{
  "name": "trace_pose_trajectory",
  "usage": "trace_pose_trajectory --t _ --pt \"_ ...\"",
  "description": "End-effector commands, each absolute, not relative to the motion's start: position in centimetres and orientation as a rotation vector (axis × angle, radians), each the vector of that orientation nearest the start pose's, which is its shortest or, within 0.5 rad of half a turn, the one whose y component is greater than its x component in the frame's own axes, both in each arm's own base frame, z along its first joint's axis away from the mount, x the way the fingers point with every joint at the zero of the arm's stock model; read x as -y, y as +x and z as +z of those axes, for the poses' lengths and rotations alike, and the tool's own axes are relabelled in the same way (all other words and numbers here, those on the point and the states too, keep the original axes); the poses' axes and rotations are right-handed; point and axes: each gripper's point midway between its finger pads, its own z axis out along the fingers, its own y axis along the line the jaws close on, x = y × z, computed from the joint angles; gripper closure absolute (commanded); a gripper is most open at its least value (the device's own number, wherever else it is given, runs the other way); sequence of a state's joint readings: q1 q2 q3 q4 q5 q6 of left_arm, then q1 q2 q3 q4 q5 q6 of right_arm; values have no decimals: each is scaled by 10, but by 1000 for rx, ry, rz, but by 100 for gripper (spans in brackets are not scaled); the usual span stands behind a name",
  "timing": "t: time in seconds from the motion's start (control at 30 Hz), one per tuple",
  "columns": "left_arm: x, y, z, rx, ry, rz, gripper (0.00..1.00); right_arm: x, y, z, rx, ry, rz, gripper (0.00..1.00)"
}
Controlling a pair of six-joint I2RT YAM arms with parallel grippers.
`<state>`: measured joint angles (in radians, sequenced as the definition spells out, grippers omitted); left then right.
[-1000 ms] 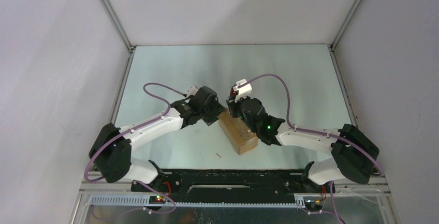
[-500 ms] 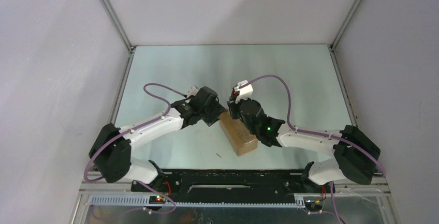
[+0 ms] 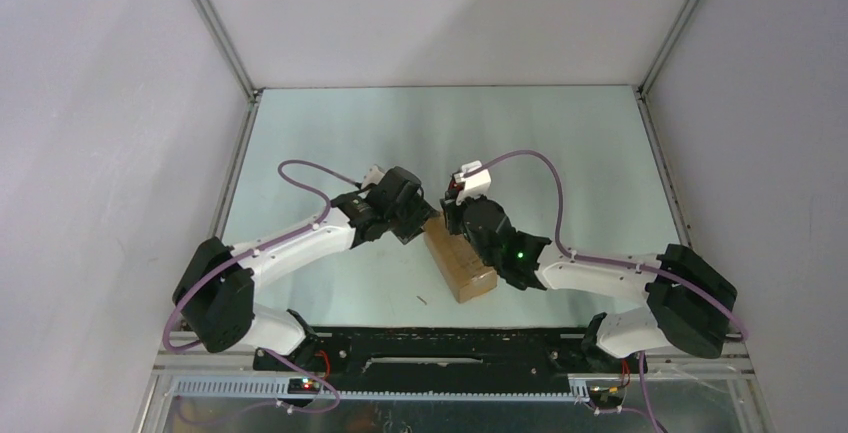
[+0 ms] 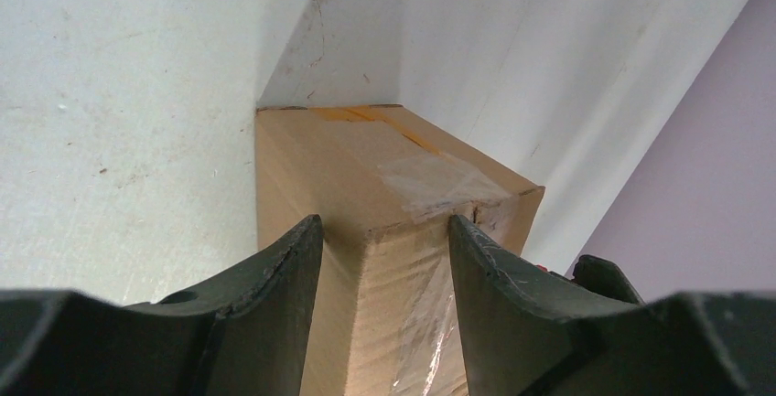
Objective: Unpack the express box
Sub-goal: Cut the express box at the center of the board.
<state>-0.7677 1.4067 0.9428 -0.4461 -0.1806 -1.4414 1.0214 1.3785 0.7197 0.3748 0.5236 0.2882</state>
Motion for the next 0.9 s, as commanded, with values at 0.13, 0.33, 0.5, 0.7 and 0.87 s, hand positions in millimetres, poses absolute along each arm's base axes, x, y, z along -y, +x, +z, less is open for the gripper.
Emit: trace_pose_trajectory --t 0.13,0.33,0.5,0.7,0.87 --pt "231 261 86 -2441 -977 -421 44 -302 252 122 -1922 -419 392 100" --pt "234 261 90 -2446 -951 -447 43 -307 252 128 -1886 -446 425 100" --pt "241 259 103 -2452 -866 -534 26 -320 259 150 -1801 -472 533 100" --pt "231 253 109 -2430 -837 -635 21 -331 274 177 -1718 -482 643 100" --pt "230 253 117 -2395 -800 -748 21 -346 288 191 -1678 -507 681 100"
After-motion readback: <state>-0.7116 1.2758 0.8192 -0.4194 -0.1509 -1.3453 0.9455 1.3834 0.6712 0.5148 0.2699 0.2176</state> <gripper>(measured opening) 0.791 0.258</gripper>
